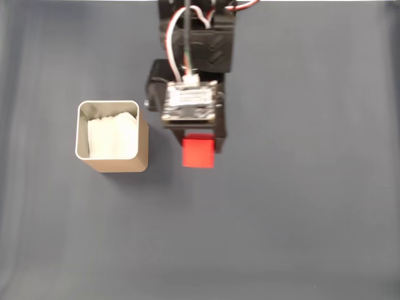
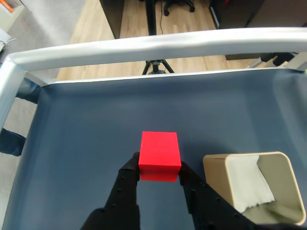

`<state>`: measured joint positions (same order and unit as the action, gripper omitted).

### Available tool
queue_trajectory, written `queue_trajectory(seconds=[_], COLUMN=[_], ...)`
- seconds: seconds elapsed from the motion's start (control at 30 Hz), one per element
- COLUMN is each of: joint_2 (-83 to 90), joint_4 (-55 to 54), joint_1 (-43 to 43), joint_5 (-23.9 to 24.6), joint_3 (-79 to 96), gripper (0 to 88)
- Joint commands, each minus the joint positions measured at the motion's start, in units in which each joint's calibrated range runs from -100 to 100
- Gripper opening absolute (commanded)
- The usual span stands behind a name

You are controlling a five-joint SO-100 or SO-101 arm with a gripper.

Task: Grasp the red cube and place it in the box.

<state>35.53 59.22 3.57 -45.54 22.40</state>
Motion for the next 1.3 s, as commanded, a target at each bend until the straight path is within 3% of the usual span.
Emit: queue_trajectory(seconds=[0.0,1.27], joint_2=[2.4,-0.9], joint_4=[0.3,0.5], joint_1=[2.9,23.8], joint_5=[-0.3,-0.1], joint_3=[-0.4,1.8], gripper=[6.9,5.3])
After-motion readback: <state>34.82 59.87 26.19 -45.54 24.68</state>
